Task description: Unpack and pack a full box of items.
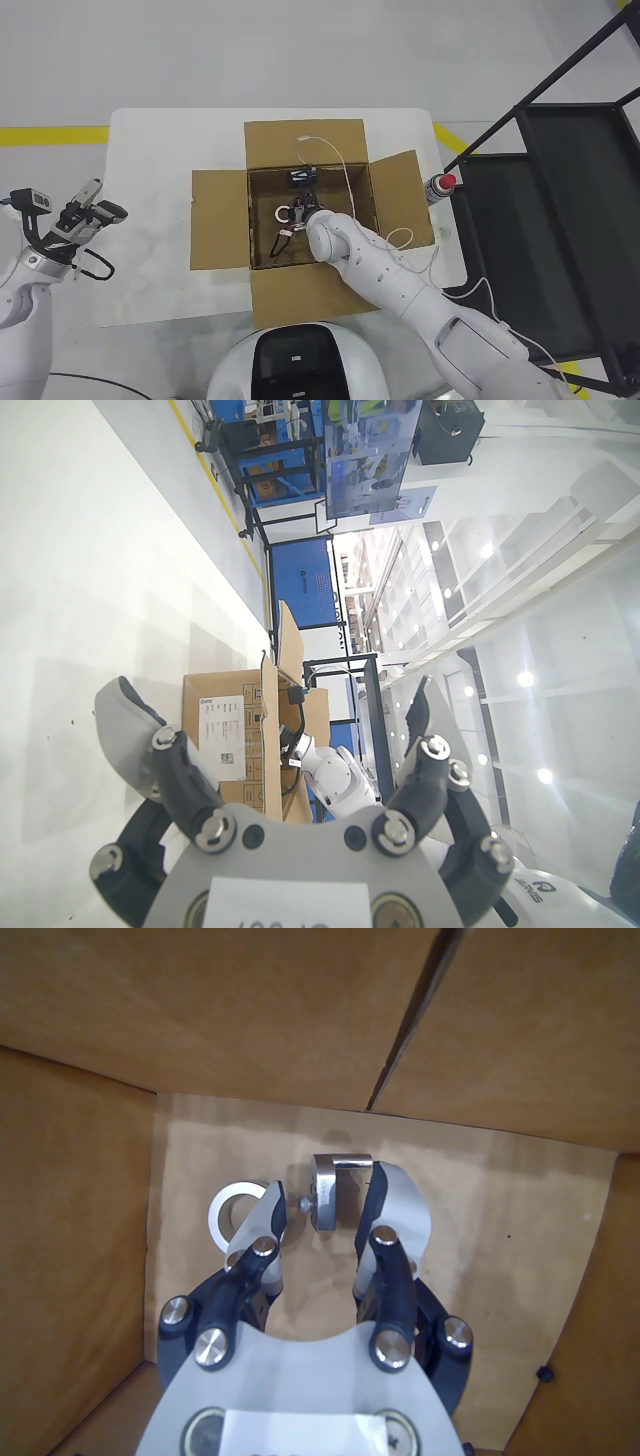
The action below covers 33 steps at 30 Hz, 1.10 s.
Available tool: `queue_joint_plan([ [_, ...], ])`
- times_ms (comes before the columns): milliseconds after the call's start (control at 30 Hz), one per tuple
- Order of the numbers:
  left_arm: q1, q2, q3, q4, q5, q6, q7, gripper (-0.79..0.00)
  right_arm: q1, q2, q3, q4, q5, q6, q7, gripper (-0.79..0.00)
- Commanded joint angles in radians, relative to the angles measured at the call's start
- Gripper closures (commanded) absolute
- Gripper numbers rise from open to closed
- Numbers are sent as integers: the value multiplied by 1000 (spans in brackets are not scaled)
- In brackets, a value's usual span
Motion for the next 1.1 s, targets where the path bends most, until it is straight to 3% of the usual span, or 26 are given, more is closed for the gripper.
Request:
queue_joint_plan([
  [0, 0, 0, 0, 0, 0, 0, 0, -785, 5, -6, -1, 12, 2, 1, -6, -280],
  [167, 0, 0, 0, 0, 0, 0, 0, -785, 16, -20, -2, 44, -2, 7, -16, -268],
  [300, 0, 0, 0, 0, 0, 0, 0, -785, 21, -29, -3, 61, -8, 3, -14, -215],
  [433, 0, 0, 0, 0, 0, 0, 0, -785, 22, -36, -3, 70, -15, 0, -8, 0],
  [767, 0, 0, 0, 0, 0, 0, 0, -785, -7, -35, 16, -17, -80, 20, -7, 0],
  [1067, 0, 0, 0, 0, 0, 0, 0, -785, -137, 21, 124, -294, -177, -27, 90, 0],
])
